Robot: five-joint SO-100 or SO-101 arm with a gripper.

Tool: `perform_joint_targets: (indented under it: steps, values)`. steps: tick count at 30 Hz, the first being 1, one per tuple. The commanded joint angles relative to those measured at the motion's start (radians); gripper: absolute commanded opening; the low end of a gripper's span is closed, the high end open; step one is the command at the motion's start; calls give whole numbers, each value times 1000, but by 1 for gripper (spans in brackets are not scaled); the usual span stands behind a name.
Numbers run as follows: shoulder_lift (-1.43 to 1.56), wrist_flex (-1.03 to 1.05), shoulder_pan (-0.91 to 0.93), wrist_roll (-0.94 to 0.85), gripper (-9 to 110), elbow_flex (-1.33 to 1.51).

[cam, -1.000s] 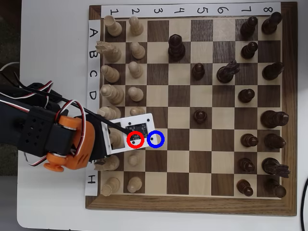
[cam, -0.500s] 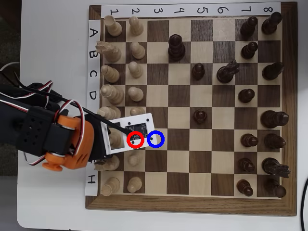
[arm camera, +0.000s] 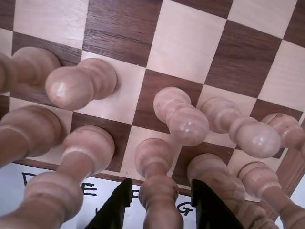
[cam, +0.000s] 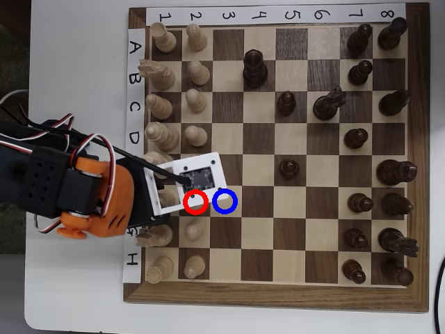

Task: Move the piece to destination

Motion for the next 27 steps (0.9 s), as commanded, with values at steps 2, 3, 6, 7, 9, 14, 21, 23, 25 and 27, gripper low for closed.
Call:
perform_joint_targets:
  steps: [2,3,6,7,9,14,21,23,25,27]
  values:
    - [25,-26,-14,-3,15,-11]
    - [23,-32,-14,-3,15,-11]
    - [11,-52,-8,-3,15,-12]
    - [6,-58,-3,-5,15,-15]
    - [-5,-75,3,-5,15,-18]
    - [-12,-114,31,-9,15,-6]
    - [-21,-120,78,-25,14,2]
    - [-29,-109,89,-25,14,-14]
    - [-40,-84,95,-23,14,-46]
    - [-55,-63,97,-21,14,-84]
